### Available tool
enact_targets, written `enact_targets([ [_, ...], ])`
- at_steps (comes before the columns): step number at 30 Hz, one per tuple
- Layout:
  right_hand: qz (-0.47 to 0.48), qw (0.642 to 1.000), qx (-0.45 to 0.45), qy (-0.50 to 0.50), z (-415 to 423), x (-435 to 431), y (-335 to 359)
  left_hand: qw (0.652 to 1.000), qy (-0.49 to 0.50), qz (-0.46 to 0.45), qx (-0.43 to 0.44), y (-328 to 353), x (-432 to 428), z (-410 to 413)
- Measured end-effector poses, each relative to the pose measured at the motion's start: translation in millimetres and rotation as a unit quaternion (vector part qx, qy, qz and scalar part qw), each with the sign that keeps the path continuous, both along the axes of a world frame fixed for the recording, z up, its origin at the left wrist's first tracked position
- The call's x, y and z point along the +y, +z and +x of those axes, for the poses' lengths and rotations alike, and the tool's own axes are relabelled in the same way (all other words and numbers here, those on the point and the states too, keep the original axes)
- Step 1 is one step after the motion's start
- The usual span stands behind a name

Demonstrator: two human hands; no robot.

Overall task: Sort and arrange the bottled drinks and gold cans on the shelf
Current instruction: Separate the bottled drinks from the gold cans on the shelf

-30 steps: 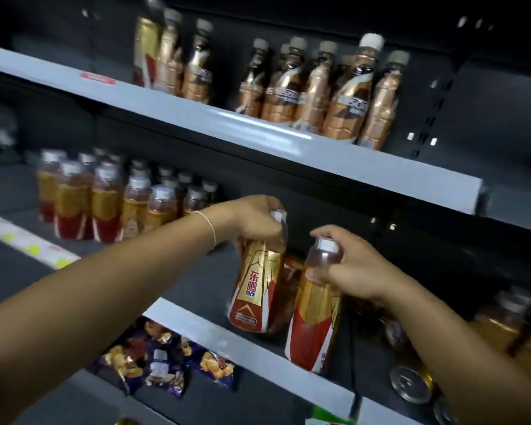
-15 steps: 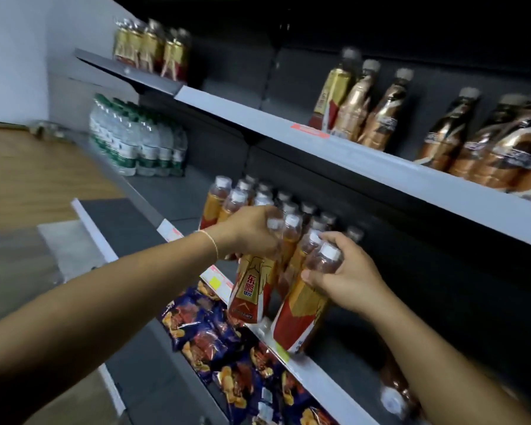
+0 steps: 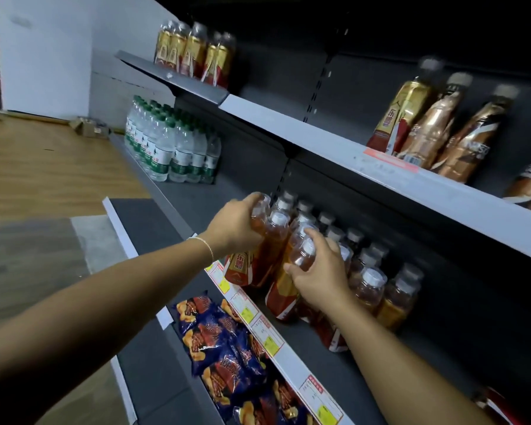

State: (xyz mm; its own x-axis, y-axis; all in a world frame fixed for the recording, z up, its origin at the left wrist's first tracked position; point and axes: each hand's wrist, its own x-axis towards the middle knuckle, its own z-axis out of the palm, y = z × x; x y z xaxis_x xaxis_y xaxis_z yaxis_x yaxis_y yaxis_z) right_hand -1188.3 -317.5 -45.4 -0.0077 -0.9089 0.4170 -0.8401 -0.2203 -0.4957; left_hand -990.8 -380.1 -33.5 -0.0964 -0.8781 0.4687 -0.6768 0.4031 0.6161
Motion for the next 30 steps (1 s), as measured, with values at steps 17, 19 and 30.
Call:
enact_targets([
  [17,0.016,0.996,0.064,-0.061,13.9,-43.9,-21.7,0.999,0.025,0.032,0.003,-19.8,-82.6,7.8],
  [19,0.011,0.996,0.065,-0.068,15.3,-45.6,-23.6,0.999,0.028,0.033,0.0,-21.0,-87.1,4.3],
  [30,0.0,0.994,0.077,-0.084,19.7,-50.3,-30.3,0.997,0.014,0.059,-0.037,-28.1,-98.1,-11.1],
])
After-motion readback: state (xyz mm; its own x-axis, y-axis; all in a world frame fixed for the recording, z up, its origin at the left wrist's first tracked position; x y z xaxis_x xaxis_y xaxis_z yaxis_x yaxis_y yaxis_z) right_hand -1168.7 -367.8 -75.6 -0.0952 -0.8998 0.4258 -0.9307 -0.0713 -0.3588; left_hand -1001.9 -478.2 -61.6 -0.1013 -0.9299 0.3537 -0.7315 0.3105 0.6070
